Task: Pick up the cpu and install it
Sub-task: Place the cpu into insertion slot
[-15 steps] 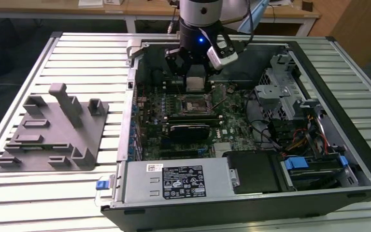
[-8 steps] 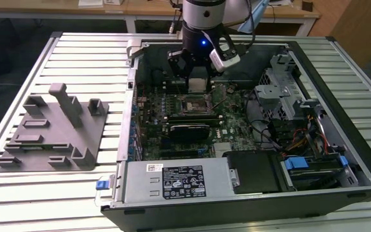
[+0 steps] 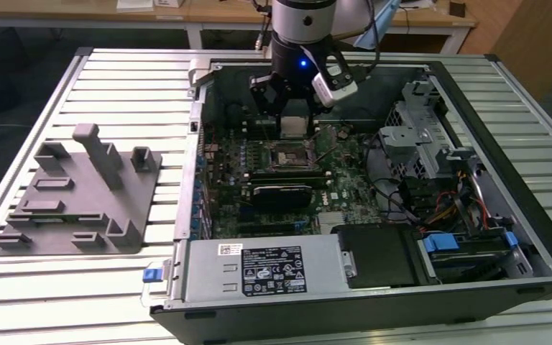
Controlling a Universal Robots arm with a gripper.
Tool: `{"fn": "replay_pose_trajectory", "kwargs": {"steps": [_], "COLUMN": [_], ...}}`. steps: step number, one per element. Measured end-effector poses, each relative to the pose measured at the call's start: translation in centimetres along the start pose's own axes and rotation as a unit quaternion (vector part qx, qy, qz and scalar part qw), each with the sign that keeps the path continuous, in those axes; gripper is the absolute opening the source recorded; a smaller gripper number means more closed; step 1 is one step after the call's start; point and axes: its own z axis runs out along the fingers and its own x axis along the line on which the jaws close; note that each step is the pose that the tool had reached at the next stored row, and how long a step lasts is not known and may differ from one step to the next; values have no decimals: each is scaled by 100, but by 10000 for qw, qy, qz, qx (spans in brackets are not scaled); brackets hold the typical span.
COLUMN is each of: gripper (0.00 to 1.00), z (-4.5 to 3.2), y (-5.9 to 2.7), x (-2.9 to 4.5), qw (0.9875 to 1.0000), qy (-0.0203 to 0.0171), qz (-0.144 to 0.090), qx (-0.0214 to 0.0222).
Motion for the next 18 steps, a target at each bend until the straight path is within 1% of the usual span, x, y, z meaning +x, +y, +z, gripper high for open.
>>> {"fn": "replay_pose_trajectory", "kwargs": {"steps": [6,8,12,13,18], "gripper": [55,55,55,55,55], "z": [0,0,0,0,0], "y": [0,0,0,0,0], "x": [-1,-1,-1,-1,-1], "qw": [10000,10000,9997,9994,9982], "qy": [0,-2,-8,-11,-19], "qz": [4,54,255,348,602], "qx": [0,2,9,12,21]}}
